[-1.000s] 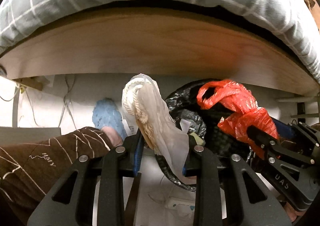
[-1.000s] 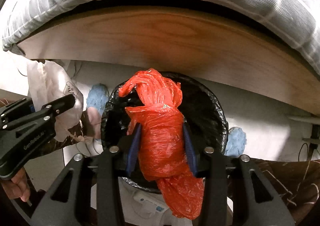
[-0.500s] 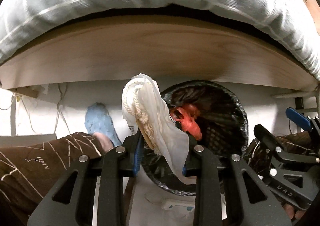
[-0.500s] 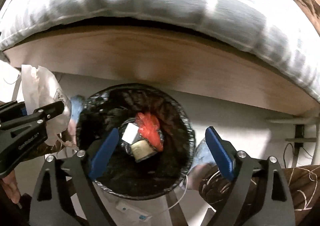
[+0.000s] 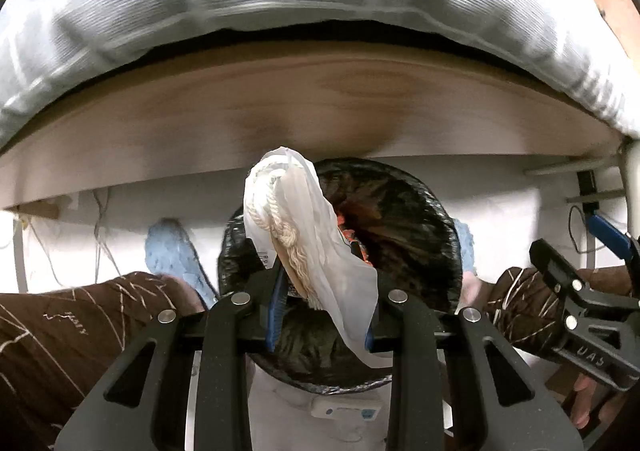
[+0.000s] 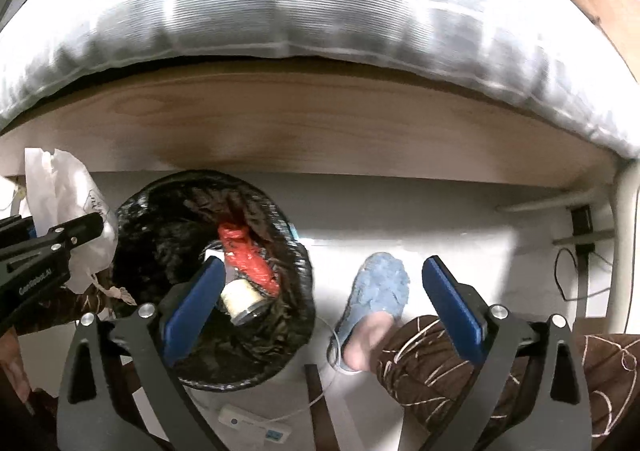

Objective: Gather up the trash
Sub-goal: 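Open the right tool over the bin while the left tool lowers the clear bag into it, then move both tools back toward the remaining trash on the bed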

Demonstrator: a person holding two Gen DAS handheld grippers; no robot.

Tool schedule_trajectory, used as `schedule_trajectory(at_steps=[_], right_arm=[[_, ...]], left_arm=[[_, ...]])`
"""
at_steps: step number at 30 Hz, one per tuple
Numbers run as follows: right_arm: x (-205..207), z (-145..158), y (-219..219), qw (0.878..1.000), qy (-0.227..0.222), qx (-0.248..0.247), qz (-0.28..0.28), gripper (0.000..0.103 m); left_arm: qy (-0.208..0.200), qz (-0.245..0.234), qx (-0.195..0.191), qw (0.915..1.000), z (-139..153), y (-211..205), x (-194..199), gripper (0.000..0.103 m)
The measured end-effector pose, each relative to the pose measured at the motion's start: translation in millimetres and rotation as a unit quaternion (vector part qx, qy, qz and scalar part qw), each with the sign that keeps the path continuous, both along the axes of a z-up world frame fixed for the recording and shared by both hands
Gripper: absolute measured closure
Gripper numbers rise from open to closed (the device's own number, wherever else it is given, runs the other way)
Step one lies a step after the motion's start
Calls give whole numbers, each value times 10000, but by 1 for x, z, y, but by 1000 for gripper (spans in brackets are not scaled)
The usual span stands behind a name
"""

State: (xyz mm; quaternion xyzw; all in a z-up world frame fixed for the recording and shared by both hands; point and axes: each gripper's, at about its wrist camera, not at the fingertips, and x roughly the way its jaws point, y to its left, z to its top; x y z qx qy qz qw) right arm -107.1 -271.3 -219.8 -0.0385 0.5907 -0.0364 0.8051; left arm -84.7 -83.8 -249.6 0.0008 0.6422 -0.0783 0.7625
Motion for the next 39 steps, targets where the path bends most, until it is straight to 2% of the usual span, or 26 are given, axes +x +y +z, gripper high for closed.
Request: schedule_trajectory(at_steps=[8,11,13,15,18,21,25,27,39], right_arm=[[-2,2,-17,9994,-90,78,-316,8],[0,4,-13,9993,-157,129,-308,8],[1,9,-13,9994,-211,107,-262,8],[1,14,-10,9993,-273,84,-220,8],[1,23,-7,9991,-401,40,-163,8],[1,32,-3,9984,-546,-64,-94,8],[0,46,0,9970,-766,-97,-9,8],[0,56,2,9961,-880,-81,21,8],[-4,123,15,9838,-1780,26,231,8]], left_arm=[[0,-129,1,9999,-5,-13,-1,73],[-40,-123,-41,9999,-4,-10,-2,68],[-111,-94,4,9999,-2,-7,-3,60],[-181,-66,19,9998,3,-6,-4,45],[-323,-47,94,9994,12,-5,-4,40],[-532,-42,160,9984,25,-4,-5,28],[-833,-24,194,9963,44,1,-5,17],[-982,12,222,9949,54,3,-7,8],[-1824,195,176,9829,120,22,-4,6]])
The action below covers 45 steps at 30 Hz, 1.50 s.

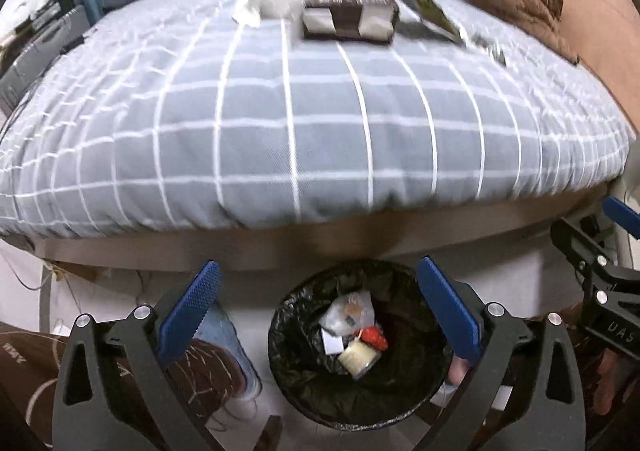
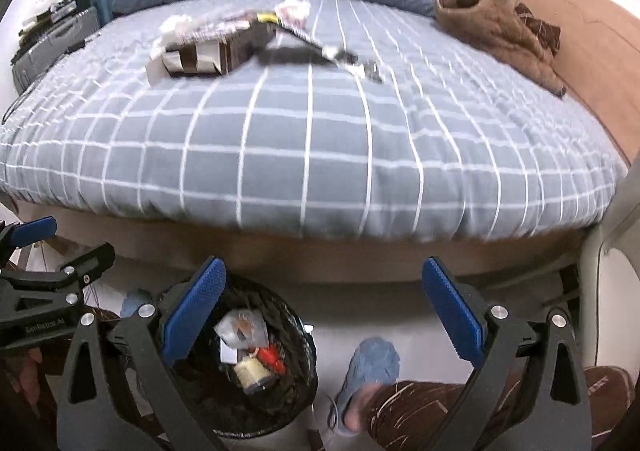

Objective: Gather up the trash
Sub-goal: 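Move both tools back toward the remaining trash on the bed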

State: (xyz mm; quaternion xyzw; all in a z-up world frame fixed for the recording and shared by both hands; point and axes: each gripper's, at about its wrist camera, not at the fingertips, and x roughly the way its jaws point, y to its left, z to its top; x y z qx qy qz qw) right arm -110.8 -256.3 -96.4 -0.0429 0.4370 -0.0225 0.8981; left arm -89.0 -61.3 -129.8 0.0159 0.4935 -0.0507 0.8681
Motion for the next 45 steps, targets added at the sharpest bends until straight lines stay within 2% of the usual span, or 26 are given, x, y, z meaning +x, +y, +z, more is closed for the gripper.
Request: schedule_trajectory(at_steps=[17,23,35,42,45], right_arm=[[19,53,7,9970,-712,166,247,8],[29,75,13,9915,-1239,284,288,8],[88,75,-3,9921,-1199,359,75,8],[124,68,0,9926,-1109,412,259,8],[141,65,6,9927,-1096,267,420,8]], left_arm=[[-886,227,-196,9956,61,16,15,6],[-1069,349,-112,9936,75,20,34,6],[-1132,457,-309,9920,87,32,96,6],[-1198,625,-185,9906,88,47,137,6],[-1184,689,-149,9905,85,55,154,6]])
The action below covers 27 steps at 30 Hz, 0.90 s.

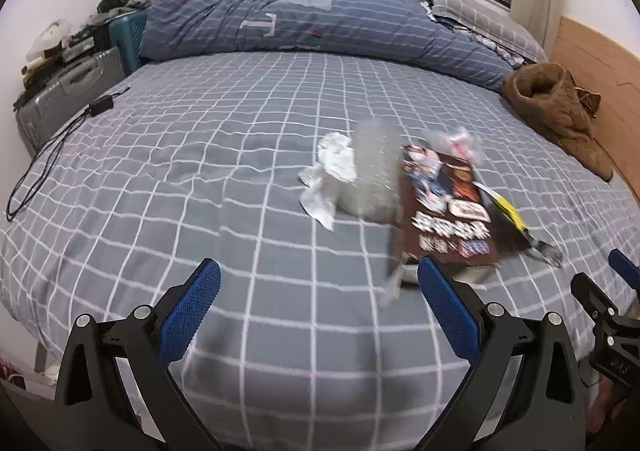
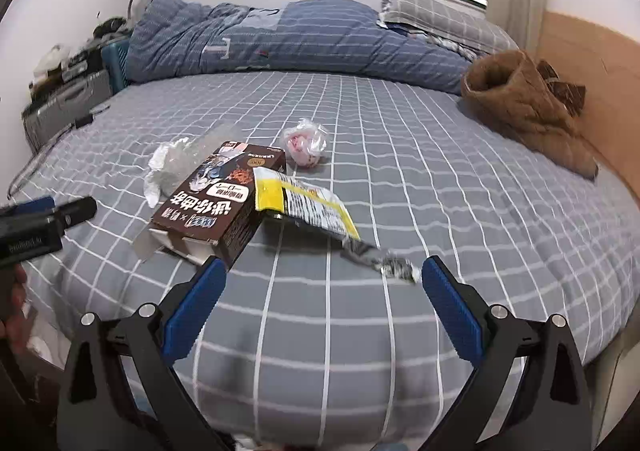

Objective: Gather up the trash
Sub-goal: 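Move both tools back toward the remaining trash on the bed, then grasp the white tissue with the left tool while the right tool grasps the yellow wrapper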

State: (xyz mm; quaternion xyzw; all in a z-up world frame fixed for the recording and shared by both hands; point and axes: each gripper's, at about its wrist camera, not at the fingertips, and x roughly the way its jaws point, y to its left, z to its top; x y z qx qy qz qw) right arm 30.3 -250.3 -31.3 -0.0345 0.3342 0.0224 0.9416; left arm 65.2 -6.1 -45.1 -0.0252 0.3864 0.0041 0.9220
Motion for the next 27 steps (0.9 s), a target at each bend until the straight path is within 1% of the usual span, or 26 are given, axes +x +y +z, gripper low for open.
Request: schedule_trajectory(at_steps=[4,8,15,17,18,20,22,24,27], right_arm=[[24,-10,6,9997,108,-205,53,13],[47,-18,5,9994,229,-251,6,15],[76,-26,11,9991,354,-246,45,20],[83,-30,14,9988,400,-256,86,24],[86,-32,16,9986,428,-287,90,25],[94,-37,18,9981,507,-340,118,31],[101,-40,20,9977,568,-336,124,33],[107,-43,20,9976,610,-301,128,36],[113,-46,20,9973,670,-271,150,37]], left_arm=[[47,26,95,9999,-6,9,28,6],[155,45,-69,9998,-11,15,53,6],[222,-6,-58,9997,-18,13,95,7],[235,25,-92,9997,-20,14,108,10],[232,26,-66,9997,-20,15,113,11],[233,40,6,9997,-22,16,126,12],[276,56,18,9996,-26,19,137,14],[380,45,-9,9993,-33,22,147,18],[570,-74,-72,9983,-44,23,161,20]])
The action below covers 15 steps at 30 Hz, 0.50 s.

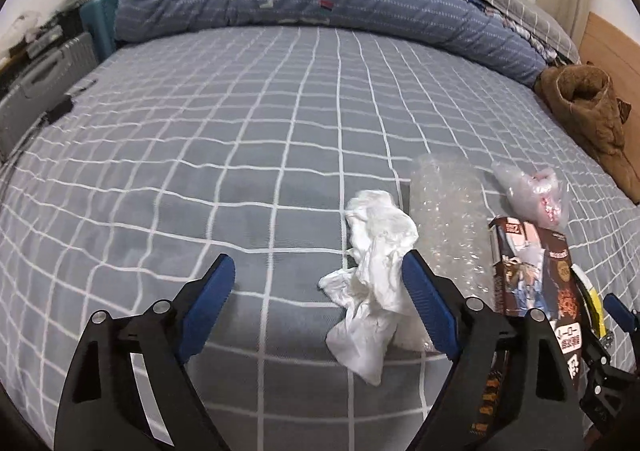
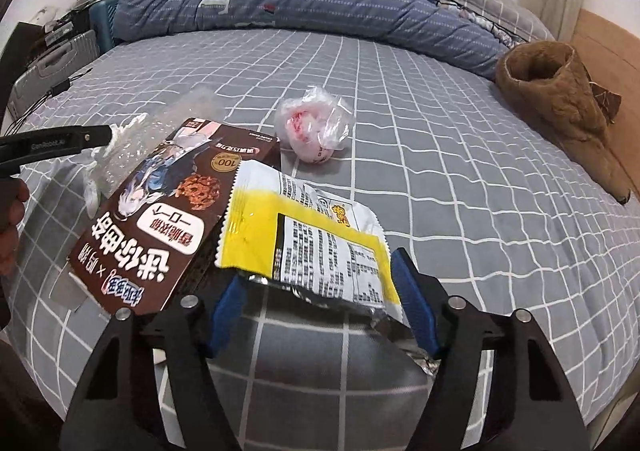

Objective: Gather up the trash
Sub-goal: 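Grasp the white tissue with the left tool while the right tool grasps the yellow wrapper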

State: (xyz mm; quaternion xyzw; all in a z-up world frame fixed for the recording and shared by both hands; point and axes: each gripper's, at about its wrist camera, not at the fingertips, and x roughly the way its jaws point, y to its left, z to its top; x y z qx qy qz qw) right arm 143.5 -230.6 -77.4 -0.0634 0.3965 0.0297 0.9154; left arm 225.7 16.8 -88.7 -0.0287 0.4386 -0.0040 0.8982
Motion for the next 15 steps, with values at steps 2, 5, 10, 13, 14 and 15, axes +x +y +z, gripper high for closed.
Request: schedule_trajectory(at_steps=[2,5,10,13,14,15], right_arm=[[5,-2,0,10000,17,9,10,39],[12,-6,-2,9999,78,72,-4,43],[21,-14,-7,9998,202,76,-31,51],[23,-15,-10,9997,196,131,-71,58],[23,-15,-11,9997,197,134,-83,62],[24,-15,-12,9996,198,153,-106,66]], left_arm=[[129,-41,21,9999,-8,0,7,20],[340,-135,-96,9993,-19,1,15,21],[511,-261,-12,9984,-32,0,21,27],[492,-267,-9,9984,-32,-1,19,37],[483,-276,-12,9985,-32,-1,19,42],[472,-284,-10,9985,-31,-1,19,46]])
